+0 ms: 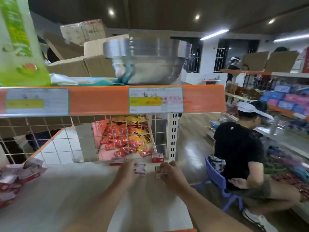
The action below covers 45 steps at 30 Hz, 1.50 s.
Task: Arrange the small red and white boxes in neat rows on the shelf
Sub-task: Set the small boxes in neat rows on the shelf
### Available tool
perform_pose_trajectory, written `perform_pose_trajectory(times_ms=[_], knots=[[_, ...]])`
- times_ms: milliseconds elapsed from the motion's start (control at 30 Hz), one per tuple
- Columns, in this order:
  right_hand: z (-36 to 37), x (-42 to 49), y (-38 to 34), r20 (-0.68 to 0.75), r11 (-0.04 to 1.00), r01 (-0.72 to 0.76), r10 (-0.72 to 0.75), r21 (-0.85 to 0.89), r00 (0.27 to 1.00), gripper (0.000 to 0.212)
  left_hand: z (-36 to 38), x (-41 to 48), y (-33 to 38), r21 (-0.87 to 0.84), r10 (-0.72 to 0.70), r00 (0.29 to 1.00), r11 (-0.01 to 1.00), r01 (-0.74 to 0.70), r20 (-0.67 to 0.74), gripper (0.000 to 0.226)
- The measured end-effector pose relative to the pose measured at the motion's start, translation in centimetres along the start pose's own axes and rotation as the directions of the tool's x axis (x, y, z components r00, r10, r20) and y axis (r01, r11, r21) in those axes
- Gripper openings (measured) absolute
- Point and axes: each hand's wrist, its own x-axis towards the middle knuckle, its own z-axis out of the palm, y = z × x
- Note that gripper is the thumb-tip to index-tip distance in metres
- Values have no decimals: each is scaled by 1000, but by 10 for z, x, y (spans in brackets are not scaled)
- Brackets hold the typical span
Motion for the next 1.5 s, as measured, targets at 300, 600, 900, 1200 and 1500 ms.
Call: perform_pose_trajectory(times_ms=[300, 600, 900, 1200, 1500], knots=[[15, 31, 10, -77, 1000, -26, 27, 17, 997, 29, 14, 47, -7, 24, 13, 1000, 1000, -13, 3, 39], [22, 41, 8, -103, 999, 26, -24, 25, 994, 21, 25, 68, -11, 40, 31, 999, 999, -29, -42, 48], [23, 51, 12, -57, 1000, 1, 0, 12, 998, 32, 32, 63, -4, -13, 78, 992, 997, -80, -97, 40], [25, 52, 10, -66, 999, 3, -1, 37, 998, 32, 35, 61, 4, 34, 71, 992, 997, -68, -106, 39], [20, 47, 6, -65, 998, -8, 12, 58, 998, 29, 33, 62, 3, 25, 67, 997, 997, -66, -49, 44]])
